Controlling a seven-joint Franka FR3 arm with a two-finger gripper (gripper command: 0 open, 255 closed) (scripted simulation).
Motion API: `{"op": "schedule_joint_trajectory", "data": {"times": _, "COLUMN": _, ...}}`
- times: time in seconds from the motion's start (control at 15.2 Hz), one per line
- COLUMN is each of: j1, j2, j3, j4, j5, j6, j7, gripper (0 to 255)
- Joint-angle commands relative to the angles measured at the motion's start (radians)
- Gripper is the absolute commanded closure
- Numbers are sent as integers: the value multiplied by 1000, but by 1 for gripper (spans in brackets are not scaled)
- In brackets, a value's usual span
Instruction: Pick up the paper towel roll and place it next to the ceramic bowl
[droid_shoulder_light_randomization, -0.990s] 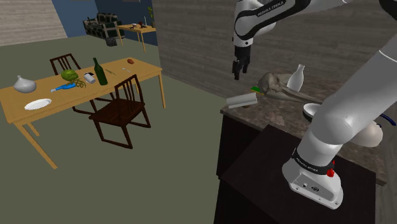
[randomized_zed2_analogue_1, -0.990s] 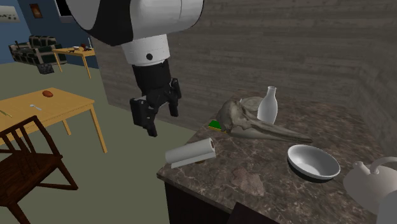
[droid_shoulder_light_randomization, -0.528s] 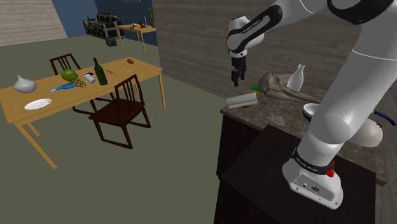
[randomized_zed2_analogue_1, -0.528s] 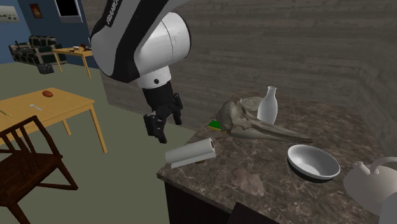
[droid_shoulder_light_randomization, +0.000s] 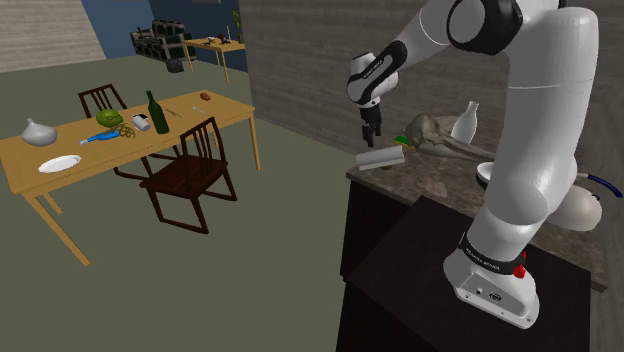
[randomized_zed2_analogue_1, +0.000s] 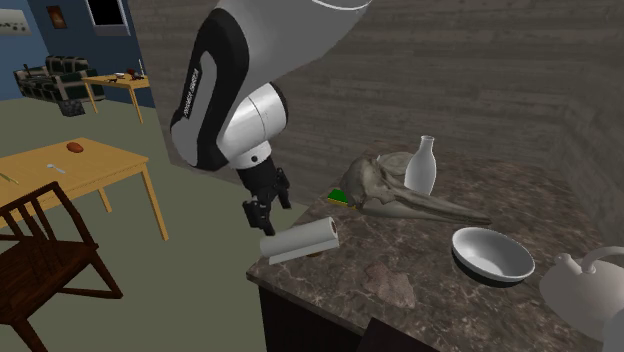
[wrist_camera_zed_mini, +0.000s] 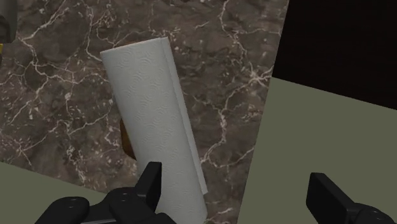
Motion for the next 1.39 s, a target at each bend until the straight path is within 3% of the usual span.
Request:
{"op": "schedule_joint_trajectory", "data": {"times": 0.0, "j1": -15, "j2": 77, "j3": -3, "j4": 58, "j5": -4, "j6": 3, "j7": -29, "gripper": 0}}
{"op": "schedule_joint_trajectory", "data": {"times": 0.46, "j1": -66, "j2": 326, "j3": -6, "j4": 268, "j5": -16, "j6": -2, "j7": -103, "gripper": 0}}
{"op": "schedule_joint_trajectory", "data": {"times": 0.92, "j1": -86, "j2": 375, "j3": -8, "j4": 237, "j5": -18, "j6": 80, "j7": -101, "gripper": 0}}
{"op": "schedule_joint_trajectory", "data": {"times": 1.32, "j1": -86, "j2": 375, "j3": -8, "j4": 237, "j5": -18, "j6": 80, "j7": -101, "gripper": 0}}
